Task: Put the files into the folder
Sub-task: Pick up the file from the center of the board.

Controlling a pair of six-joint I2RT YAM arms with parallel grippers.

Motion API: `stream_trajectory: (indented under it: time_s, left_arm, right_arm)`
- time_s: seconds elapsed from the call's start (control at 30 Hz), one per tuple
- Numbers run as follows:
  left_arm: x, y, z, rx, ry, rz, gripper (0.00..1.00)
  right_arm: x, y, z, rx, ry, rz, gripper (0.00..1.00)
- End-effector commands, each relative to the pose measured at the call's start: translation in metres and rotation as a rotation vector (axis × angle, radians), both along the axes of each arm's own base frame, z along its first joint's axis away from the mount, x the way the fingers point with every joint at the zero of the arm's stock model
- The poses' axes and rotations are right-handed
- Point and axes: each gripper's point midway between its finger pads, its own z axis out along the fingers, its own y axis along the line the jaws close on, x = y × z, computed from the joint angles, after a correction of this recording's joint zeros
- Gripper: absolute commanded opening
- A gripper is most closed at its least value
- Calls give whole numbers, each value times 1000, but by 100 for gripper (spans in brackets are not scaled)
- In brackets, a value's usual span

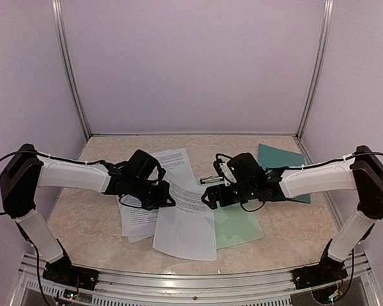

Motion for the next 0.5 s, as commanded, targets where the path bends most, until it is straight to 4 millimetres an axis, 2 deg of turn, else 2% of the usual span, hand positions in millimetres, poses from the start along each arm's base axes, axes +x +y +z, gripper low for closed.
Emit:
stream_trajectory:
  time_s: [0.0,0.13,0.23,0.33,0.47]
  left_arm:
    - [-6,5,31,48,-86,-61,0]
    - [-13,16,46,79,-102,-73,0]
    - [-19,22,54,79,-106,-83,0]
    - [-23,26,57,81,-107,-96,0]
    - [-26,29,57,77,-111,-101,0]
  right_arm:
    - [31,-24,27,-185,-142,36,98]
    - [61,-34,34,-259,-194,116,99]
    - [76,-33,31,-339,-248,227,99]
    - [84,-23,23,-369,-275,373,99]
    - [98,-13,-2,-437,-292,534,98]
